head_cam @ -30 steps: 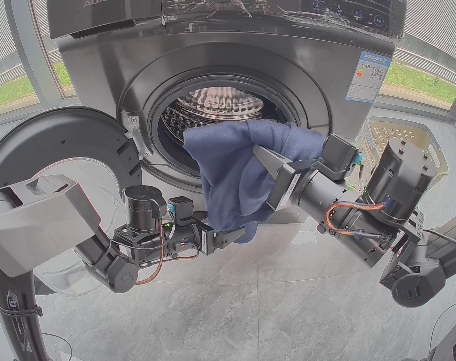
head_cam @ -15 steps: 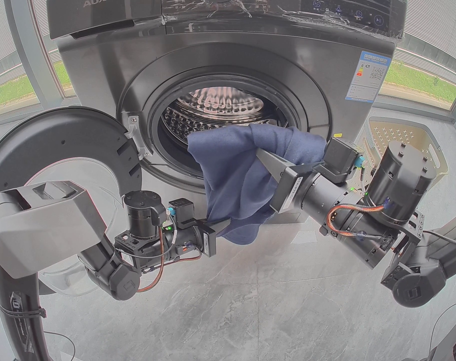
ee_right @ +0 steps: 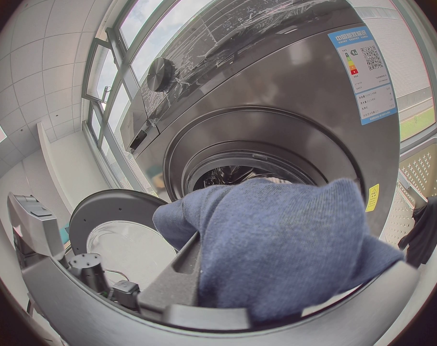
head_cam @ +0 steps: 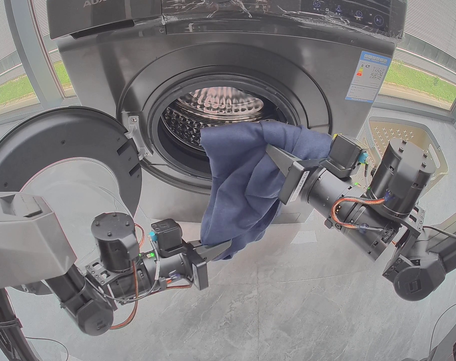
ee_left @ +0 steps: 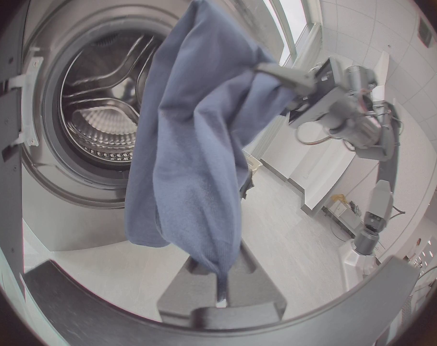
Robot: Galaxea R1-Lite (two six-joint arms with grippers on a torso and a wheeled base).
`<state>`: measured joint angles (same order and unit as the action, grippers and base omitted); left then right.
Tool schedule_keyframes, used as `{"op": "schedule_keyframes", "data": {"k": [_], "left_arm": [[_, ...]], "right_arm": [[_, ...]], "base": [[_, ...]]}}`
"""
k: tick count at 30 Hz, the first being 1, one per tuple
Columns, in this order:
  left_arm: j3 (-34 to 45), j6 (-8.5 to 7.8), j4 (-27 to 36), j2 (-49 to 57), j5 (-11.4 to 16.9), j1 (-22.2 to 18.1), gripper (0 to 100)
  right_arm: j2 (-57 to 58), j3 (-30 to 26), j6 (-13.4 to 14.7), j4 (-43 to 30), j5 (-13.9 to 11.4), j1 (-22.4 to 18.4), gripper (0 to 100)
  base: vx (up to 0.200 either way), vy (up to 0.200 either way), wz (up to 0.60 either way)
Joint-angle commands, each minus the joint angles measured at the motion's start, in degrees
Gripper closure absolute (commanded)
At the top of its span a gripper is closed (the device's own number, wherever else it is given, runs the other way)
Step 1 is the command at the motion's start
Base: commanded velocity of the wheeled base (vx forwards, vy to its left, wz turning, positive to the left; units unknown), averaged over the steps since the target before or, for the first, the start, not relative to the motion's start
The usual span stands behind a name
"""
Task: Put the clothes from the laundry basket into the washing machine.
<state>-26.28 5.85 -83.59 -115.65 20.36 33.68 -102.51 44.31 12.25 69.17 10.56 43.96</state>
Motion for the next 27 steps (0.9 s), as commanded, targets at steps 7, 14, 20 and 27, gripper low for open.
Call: {"op": "schedule_keyframes", "data": {"k": [7,14,20,27], "left_arm": [[15.8,-0.05,-5.3,16.5,0.9,2.6,100],[12.1,0.83,-5.2,18.9,0.2,1.6,100],[9.5,3.99,-5.3,18.5,0.0,0.4,100],[6.4,5.05,-5.2,18.4,-1.8,0.5,100]], "right_arm": [[-0.4,-3.6,0.6,0.1,-0.7,-0.1,100],[-0.1,-10.4,0.8,0.0,-2.5,0.6,0],[-0.2,-17.2,0.7,0.0,-2.7,0.5,0],[0.0,-21.3,0.1,0.0,-4.8,0.0,0]], "base": [[0.0,0.0,0.0],[0.0,0.0,0.0],[0.0,0.0,0.0],[0.0,0.0,0.0]]}}
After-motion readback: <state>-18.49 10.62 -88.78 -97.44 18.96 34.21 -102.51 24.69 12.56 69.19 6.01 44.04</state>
